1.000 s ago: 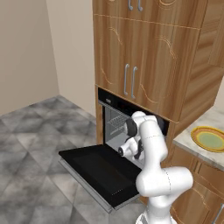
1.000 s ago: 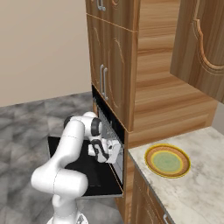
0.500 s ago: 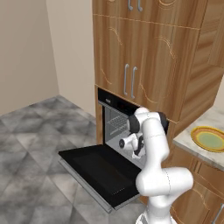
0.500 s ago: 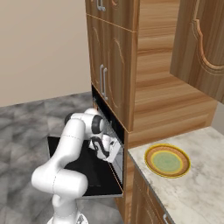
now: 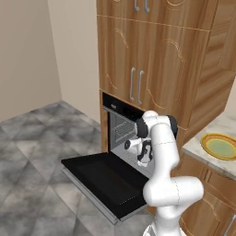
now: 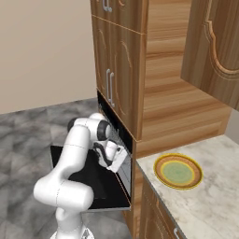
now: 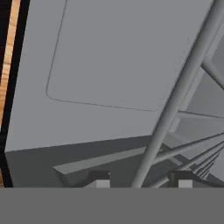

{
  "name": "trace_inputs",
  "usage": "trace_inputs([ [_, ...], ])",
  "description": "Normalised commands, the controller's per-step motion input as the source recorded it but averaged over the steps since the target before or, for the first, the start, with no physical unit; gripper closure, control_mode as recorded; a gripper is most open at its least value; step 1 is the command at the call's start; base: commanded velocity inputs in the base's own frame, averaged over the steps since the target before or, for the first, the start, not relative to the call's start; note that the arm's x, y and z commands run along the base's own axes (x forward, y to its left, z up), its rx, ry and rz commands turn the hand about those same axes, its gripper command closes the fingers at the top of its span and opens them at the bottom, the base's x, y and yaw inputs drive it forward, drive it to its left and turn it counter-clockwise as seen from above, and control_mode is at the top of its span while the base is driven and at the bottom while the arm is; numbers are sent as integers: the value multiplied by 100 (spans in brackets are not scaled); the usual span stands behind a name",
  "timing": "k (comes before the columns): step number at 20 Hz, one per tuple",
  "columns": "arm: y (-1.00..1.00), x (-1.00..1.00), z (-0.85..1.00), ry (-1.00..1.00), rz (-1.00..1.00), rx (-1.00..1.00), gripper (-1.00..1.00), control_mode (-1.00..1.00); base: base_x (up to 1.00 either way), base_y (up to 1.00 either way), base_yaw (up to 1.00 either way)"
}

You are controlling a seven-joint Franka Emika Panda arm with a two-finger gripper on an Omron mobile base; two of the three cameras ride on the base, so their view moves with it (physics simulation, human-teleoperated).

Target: Take the baked cake out of the oven and place it on the plate for cooling. Then close the oven door.

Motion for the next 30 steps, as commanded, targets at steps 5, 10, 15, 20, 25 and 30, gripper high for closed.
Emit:
trace_inputs([
  [5, 82, -47, -56, 19, 6, 4, 100, -100, 0, 0, 0],
  [10, 75, -52, -54, 20, 7, 6, 100, -100, 0, 0, 0],
  [15, 74, -62, -58, 18, 6, 6, 100, -100, 0, 0, 0],
  [20, 77, -75, -63, 13, 6, 4, 100, -100, 0, 0, 0],
  [25, 74, -84, -62, 9, 7, 3, 100, -100, 0, 0, 0],
  [30, 70, -87, -58, 8, 7, 3, 100, -100, 0, 0, 0],
])
